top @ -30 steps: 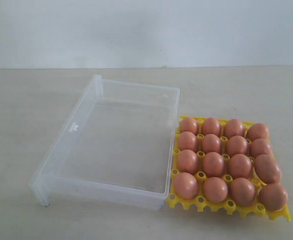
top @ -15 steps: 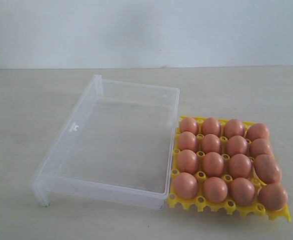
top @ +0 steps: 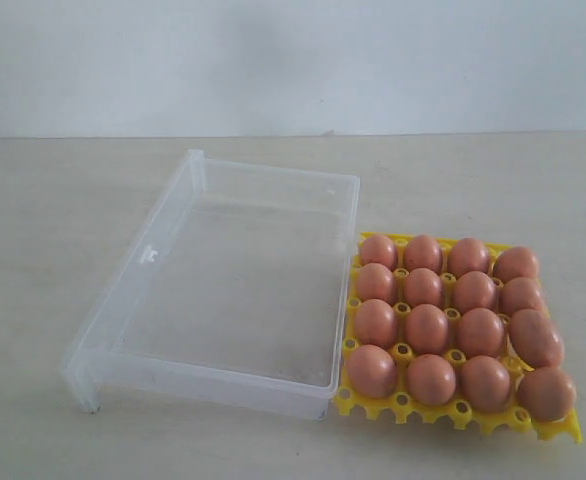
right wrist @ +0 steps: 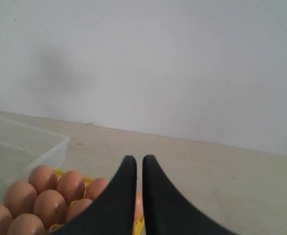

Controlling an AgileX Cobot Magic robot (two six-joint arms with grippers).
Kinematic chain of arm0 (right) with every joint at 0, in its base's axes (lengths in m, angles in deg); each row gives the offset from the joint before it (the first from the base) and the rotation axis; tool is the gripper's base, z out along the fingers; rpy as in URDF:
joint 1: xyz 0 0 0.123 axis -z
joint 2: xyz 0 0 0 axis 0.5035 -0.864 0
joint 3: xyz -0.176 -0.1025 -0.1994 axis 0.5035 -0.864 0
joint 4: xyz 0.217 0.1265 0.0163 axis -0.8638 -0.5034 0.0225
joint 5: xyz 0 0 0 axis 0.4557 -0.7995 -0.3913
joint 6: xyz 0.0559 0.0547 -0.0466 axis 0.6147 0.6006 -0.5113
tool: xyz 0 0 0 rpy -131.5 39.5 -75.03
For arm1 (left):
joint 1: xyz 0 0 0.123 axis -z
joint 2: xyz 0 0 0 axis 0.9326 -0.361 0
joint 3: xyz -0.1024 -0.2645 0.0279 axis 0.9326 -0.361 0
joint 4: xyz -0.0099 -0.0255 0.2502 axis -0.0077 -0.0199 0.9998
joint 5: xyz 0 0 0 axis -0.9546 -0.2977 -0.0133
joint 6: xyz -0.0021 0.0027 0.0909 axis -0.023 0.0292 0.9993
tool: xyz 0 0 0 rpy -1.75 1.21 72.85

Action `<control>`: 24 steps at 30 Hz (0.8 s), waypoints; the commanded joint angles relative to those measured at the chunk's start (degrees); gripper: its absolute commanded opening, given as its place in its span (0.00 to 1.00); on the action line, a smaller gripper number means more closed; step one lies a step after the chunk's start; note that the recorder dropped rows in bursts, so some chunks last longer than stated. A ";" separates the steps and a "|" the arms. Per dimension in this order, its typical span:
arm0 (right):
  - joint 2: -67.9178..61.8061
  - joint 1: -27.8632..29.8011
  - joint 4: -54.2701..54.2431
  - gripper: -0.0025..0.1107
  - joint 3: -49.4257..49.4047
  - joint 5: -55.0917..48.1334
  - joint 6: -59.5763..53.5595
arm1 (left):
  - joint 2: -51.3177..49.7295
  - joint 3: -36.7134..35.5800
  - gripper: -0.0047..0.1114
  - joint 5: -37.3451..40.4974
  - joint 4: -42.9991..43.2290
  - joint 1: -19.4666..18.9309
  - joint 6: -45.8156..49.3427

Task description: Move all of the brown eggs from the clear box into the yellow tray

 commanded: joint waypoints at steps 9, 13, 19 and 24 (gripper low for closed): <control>0.32 0.05 -19.93 0.03 0.02 -2.67 -0.23 | 0.13 -0.23 0.08 -0.20 -0.01 -0.21 -0.61; 0.39 1.53 -17.27 0.03 0.02 -15.45 -0.23 | 0.13 -0.23 0.08 -0.20 -0.01 -0.21 -0.61; 0.39 8.80 -20.59 0.03 0.02 -24.13 -2.20 | 0.13 -0.23 0.08 -0.20 -0.01 -0.21 -0.61; 0.39 10.20 -20.48 0.03 0.02 -23.57 -2.39 | 0.13 -0.23 0.08 -0.20 -0.01 -0.21 -0.61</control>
